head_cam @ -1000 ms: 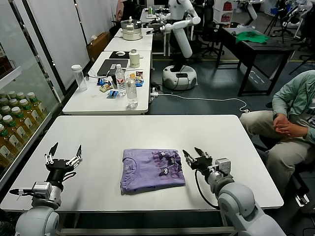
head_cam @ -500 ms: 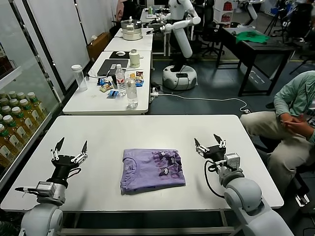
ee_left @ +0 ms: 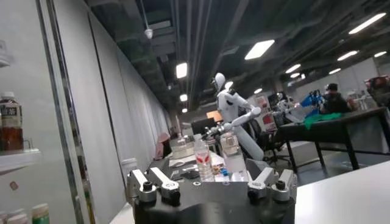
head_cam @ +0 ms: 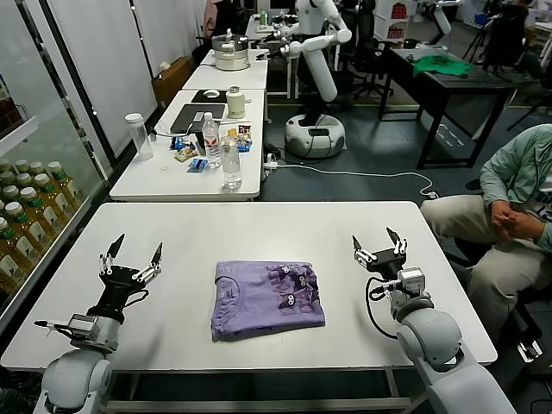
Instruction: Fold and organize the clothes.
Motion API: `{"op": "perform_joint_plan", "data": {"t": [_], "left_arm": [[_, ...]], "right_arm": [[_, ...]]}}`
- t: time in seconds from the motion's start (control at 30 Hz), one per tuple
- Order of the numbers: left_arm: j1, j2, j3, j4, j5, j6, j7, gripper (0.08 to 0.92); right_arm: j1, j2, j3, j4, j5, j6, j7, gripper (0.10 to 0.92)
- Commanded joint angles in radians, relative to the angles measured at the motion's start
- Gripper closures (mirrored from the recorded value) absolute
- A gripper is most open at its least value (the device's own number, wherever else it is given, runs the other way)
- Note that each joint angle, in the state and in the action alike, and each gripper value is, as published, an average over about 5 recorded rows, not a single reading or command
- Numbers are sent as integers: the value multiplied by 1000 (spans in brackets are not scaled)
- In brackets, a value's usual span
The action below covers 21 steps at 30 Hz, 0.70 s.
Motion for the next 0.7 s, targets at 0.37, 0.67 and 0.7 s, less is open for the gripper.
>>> {"op": "perform_joint_plan", "data": {"t": [0.37,0.67,0.7], "left_arm": [[16,47,-16,-9,-27,-36,-36,177],[27,40,-13,-31,-31,-30,-54,177],[28,39,-12,-33,-31,-28,-60,177]], "right_arm": [[34,1,67,-25,-162,86,-69,203],[66,22,49,-72,-231,121,-92,203],[68,23,47,-74,-230,121,-90,203]]}}
